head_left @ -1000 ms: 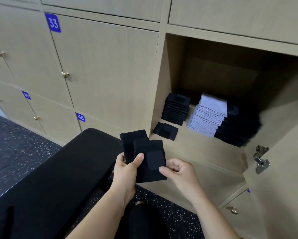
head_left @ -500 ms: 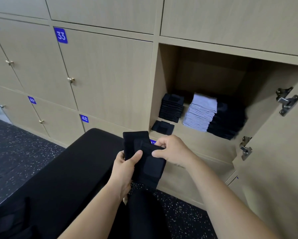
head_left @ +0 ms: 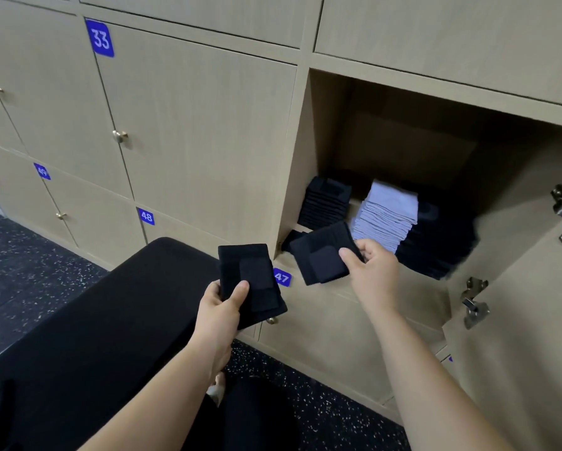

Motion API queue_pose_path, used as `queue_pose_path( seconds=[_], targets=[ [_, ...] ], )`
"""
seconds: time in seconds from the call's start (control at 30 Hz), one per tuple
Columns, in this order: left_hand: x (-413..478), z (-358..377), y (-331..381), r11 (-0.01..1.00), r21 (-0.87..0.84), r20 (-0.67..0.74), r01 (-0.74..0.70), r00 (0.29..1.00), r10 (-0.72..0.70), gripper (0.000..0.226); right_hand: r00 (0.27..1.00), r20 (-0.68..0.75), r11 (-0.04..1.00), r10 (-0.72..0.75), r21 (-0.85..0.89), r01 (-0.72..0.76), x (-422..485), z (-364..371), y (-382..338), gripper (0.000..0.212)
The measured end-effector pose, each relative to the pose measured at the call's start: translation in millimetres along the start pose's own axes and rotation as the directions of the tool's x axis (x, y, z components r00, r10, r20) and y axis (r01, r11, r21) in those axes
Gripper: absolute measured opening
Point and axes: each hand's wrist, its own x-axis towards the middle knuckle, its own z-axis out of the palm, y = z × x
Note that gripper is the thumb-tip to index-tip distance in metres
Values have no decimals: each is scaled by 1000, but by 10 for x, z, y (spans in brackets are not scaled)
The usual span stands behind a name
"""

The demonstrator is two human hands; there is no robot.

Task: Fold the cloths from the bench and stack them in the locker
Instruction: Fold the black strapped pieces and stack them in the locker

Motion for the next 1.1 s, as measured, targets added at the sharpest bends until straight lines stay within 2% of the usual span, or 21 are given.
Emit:
queue_pose_path(
  seconds=[0.23, 0.33, 0.5, 0.63, 0.9, 1.0, 1.1],
  targets=[
    [425, 64, -72, 1000, -3, 22, 11, 1000, -11, 17, 957, -142, 963, 254, 131, -236, 532, 492, 385, 21],
    [615, 82, -114, 1000, -8, 23, 12, 1000, -12, 18, 934, -130, 932, 332, 196, -304, 710, 724, 524, 20],
    [829, 56, -192, 1000, -12, 34, 19, 999, -18, 19, 878, -96, 836, 469, 368, -407, 889, 1063, 722, 51],
    [926, 44, -257, 999, -14, 45, 32, 999, -31, 21, 855, -60, 806, 514, 375, -458, 963, 1243, 810, 54],
    [990, -6, -360, 998, -16, 28, 61, 998, -60, 21, 851, -46, 827, 522, 269, -493, 984, 1419, 916, 35],
    [976, -23, -364, 998, -15, 25, 57, 998, -56, 22, 883, -41, 882, 468, 83, -463, 969, 1419, 941, 18],
    [961, -29, -356, 998, -11, 24, 54, 998, -53, 22, 906, -51, 897, 421, -127, -423, 969, 1419, 965, 28]
  ],
)
